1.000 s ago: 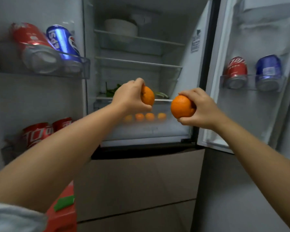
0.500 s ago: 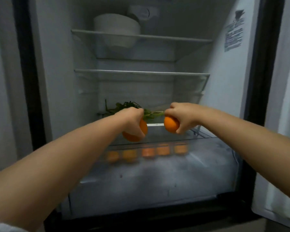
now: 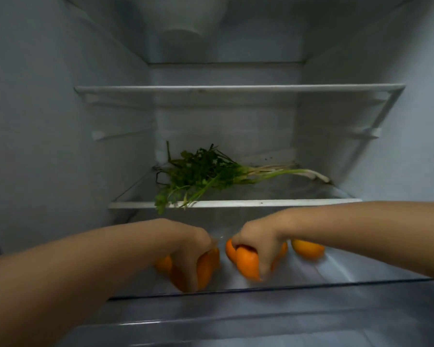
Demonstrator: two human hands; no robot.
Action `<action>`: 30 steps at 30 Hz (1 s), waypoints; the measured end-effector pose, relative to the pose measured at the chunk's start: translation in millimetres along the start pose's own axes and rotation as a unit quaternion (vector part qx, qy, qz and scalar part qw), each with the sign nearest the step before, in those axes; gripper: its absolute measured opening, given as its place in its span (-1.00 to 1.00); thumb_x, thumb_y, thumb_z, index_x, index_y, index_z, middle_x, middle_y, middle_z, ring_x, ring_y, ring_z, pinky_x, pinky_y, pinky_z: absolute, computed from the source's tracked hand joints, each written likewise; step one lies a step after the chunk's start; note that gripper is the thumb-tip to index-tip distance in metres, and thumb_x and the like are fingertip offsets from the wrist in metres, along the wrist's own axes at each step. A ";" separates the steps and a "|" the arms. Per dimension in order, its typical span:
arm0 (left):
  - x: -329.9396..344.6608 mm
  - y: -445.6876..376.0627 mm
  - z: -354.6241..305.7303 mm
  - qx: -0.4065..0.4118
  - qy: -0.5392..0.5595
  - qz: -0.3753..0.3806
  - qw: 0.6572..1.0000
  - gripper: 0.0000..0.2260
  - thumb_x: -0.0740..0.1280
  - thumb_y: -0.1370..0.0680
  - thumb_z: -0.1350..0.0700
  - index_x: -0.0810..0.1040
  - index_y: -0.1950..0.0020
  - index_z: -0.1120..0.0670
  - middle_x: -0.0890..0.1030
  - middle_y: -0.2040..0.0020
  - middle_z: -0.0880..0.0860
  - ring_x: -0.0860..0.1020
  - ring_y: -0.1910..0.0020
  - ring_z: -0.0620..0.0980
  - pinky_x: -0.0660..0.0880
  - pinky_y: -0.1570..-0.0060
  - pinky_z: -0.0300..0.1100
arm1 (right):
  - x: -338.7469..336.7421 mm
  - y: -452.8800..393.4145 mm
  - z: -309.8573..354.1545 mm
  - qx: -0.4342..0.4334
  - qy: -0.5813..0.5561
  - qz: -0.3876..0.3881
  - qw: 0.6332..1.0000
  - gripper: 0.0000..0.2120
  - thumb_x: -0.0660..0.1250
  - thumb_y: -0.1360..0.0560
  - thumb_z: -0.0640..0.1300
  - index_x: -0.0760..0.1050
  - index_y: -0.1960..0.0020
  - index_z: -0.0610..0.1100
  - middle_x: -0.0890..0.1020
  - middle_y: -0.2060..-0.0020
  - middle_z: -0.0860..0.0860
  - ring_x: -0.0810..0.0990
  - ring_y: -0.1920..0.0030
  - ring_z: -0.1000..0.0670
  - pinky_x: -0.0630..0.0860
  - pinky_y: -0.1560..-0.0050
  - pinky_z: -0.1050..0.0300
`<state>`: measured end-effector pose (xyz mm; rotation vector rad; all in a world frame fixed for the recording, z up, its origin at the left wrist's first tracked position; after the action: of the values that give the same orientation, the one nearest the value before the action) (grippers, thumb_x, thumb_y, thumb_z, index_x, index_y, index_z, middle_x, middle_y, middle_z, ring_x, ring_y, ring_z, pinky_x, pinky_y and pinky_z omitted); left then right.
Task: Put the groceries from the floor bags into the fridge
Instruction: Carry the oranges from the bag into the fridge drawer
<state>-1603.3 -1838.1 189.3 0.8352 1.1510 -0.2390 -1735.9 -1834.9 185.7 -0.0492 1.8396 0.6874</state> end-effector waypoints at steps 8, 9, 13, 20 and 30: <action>21.9 -23.6 -15.1 0.012 0.011 -0.045 0.999 -0.48 0.46 -0.43 0.03 0.39 -0.31 0.16 0.45 -0.31 0.14 0.45 -0.25 0.12 0.39 -0.19 -0.16 | 33.6 -14.6 -2.6 -0.010 -0.039 -0.012 0.999 -0.37 0.51 -0.30 -0.04 0.29 -0.23 -0.19 0.31 -0.02 -0.10 0.41 -0.04 -0.10 0.47 -0.13 0.03; 22.6 -25.1 -16.1 0.010 0.007 -0.044 0.999 -0.50 0.45 -0.44 0.03 0.41 -0.30 0.16 0.47 -0.30 0.15 0.46 -0.25 0.12 0.39 -0.19 -0.15 | 33.0 -13.0 -4.1 -0.004 -0.041 -0.017 0.999 -0.38 0.49 -0.33 -0.01 0.29 -0.25 -0.19 0.33 -0.05 -0.12 0.41 -0.05 -0.10 0.44 -0.13 0.05; 14.7 -19.4 -18.7 -0.009 -0.032 -0.015 0.999 -0.53 0.40 -0.48 0.01 0.38 -0.31 0.16 0.46 -0.29 0.16 0.46 -0.23 0.13 0.36 -0.02 -0.18 | 27.0 -5.2 -6.0 0.023 -0.027 0.010 0.999 -0.36 0.40 -0.41 0.06 0.25 -0.35 -0.19 0.37 -0.27 -0.20 0.42 -0.23 -0.19 0.41 -0.21 0.02; -27.7 38.4 -15.4 -0.127 -0.102 -0.052 0.985 -0.57 0.24 -0.58 -0.01 0.35 -0.40 0.13 0.45 -0.35 0.14 0.45 -0.28 0.12 0.41 -0.19 -0.10 | -24.0 44.3 16.0 0.073 -0.020 -0.093 0.993 -0.55 0.26 -0.52 0.01 0.38 -0.30 -0.24 0.49 -0.26 -0.17 0.46 -0.24 -0.16 0.43 -0.19 0.02; 31.0 149.4 -76.4 -0.122 0.056 -0.361 0.923 -0.74 0.16 -0.59 0.10 0.50 -0.20 0.17 0.51 -0.18 0.18 0.49 -0.16 0.14 0.43 -0.11 -0.10 | -0.7 164.2 84.6 0.164 -0.086 -0.345 0.920 -0.69 0.21 -0.53 -0.01 0.54 -0.07 -0.23 0.60 -0.10 -0.20 0.54 -0.11 -0.18 0.43 0.04 0.08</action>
<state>-1559.6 -1675.8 219.2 0.1740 1.5323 -0.6458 -1721.9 -1658.5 238.8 -0.3845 1.5921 -0.1118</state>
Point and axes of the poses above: each hand's wrist, its own y-axis away from the middle knuckle, its own x-axis out of the palm, z = x × y, the point moved 2 cm from there along -y, towards the middle knuckle
